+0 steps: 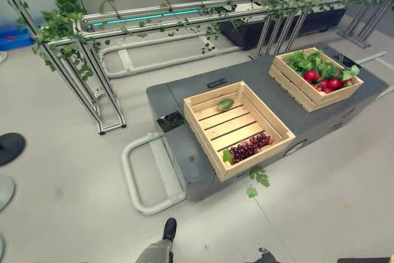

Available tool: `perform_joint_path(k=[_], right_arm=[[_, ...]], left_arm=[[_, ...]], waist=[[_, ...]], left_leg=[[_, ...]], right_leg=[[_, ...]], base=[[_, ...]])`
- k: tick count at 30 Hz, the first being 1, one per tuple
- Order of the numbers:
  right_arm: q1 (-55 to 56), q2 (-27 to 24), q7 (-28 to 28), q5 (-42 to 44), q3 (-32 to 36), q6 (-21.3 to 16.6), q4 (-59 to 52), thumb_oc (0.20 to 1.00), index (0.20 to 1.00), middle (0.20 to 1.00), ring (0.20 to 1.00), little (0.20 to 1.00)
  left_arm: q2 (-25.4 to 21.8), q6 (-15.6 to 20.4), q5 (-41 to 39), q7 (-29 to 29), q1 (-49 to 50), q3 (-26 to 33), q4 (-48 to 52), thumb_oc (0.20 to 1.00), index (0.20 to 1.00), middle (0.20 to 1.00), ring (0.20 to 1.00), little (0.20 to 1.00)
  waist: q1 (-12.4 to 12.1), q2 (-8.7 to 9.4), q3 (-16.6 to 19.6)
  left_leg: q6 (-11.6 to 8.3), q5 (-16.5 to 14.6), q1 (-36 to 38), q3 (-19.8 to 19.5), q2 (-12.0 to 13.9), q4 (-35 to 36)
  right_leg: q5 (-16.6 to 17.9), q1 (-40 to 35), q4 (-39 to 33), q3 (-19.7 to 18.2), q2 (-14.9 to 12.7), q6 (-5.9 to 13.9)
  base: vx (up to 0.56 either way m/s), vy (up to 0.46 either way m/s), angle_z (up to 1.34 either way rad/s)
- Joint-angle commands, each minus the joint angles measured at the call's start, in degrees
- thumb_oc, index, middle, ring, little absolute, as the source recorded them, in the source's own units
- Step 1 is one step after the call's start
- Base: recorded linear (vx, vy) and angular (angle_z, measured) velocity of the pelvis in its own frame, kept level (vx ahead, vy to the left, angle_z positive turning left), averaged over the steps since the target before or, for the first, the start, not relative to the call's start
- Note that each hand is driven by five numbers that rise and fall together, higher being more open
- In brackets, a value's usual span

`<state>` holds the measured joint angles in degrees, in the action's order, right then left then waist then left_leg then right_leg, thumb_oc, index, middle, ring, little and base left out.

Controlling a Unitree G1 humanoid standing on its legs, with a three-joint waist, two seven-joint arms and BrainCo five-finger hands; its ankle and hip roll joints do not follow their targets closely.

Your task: Pick up the fruits from the basket on one side to the basket on the other side

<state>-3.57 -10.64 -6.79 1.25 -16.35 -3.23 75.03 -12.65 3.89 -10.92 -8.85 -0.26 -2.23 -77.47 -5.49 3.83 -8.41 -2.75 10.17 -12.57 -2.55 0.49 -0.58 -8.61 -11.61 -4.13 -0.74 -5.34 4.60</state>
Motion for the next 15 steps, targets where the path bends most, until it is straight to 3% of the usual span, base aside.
perform_joint_path(k=[1,4,12,15], right_arm=[[0.09,-2.3,-0.02,1.24,-0.58,-0.26,-2.53,1.0,1.0,1.0,1.0,1.0],[0.01,-1.41,0.3,1.75,-0.28,-0.17,-3.27,1.0,1.0,1.0,1.0,1.0],[0.22,-0.77,0.95,3.64,0.63,-0.63,-5.63,1.0,1.0,1.0,1.0,1.0],[-0.49,-1.41,0.39,4.49,1.33,-1.09,-8.97,1.0,1.0,1.0,1.0,1.0]], left_arm=[[1.88,0.86,0.74,-1.11,0.47,-2.96,-1.67,1.0,1.0,1.0,1.0,1.0],[0.58,0.91,2.13,-1.06,-0.73,-4.36,0.1,1.0,1.0,1.0,1.0,1.0],[-1.31,1.18,5.77,-0.22,-2.81,-7.91,3.75,1.0,1.0,1.0,1.0,1.0],[-2.41,2.36,4.52,0.01,-4.03,-8.44,8.57,1.0,1.0,1.0,1.0,1.0]], waist=[[0.53,-3.06,1.98],[1.03,-0.89,3.81],[2.3,0.83,5.55],[4.48,-0.86,1.92]], left_leg=[[-3.21,1.46,-3.33,-1.09,5.96,1.14],[-1.56,-1.59,-3.17,-0.03,3.66,-1.18],[0.94,-6.16,-2.11,-0.28,0.59,-3.4],[1.68,-7.14,1.58,-0.29,1.32,-1.77]], right_leg=[[-0.73,-0.44,-0.87,-1.41,3.93,0.4],[-0.06,0.8,0.84,-1.74,0.99,2.04],[0.75,6.07,12.13,-3.19,0.74,4.38],[11.13,17.86,22.11,-1.43,0.36,6.81]], base=[[0.14,0.182,-0.05],[0.14,0.194,-0.12],[0.08,0.126,-0.08],[-0.09,0.1,-0.27]])
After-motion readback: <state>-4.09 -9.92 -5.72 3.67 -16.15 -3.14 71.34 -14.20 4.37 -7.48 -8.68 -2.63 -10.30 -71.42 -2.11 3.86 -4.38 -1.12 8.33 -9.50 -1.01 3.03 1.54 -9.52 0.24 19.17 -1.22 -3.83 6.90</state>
